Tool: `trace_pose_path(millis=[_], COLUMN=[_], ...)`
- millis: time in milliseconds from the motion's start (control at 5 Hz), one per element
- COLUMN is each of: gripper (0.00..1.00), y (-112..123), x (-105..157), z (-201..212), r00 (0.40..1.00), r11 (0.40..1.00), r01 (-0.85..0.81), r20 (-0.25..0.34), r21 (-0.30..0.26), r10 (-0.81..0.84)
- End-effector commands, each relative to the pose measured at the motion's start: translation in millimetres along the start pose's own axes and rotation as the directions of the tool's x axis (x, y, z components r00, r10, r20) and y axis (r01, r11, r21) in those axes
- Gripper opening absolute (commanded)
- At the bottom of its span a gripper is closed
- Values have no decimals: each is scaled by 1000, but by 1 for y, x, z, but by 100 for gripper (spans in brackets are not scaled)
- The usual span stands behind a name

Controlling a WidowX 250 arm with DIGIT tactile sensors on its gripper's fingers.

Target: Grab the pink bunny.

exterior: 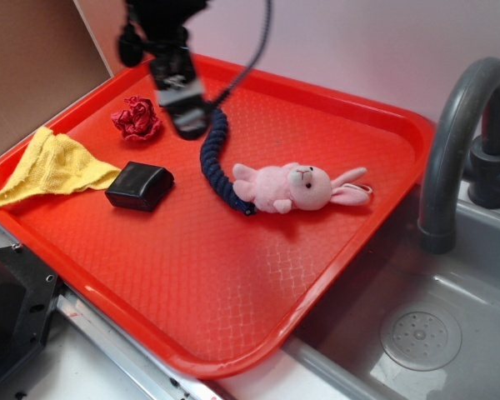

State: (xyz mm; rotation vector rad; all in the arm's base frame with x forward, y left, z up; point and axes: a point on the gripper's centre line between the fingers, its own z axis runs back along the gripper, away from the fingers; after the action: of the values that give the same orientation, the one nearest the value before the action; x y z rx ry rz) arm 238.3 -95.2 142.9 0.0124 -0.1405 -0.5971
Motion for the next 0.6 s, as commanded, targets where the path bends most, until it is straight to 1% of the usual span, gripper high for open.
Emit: trace_pose_path(millis=[0,200,400], gripper=[100,100,100], y=[-10,-19,-41], x=[46,54,56], z=[-37,-57,-70], r00=[995,988,968], r11=[995,988,964], r01=[103,152,249], r20=[11,-13,-18], r21=[-15,-40,-90], r10=[-103,-153,-251])
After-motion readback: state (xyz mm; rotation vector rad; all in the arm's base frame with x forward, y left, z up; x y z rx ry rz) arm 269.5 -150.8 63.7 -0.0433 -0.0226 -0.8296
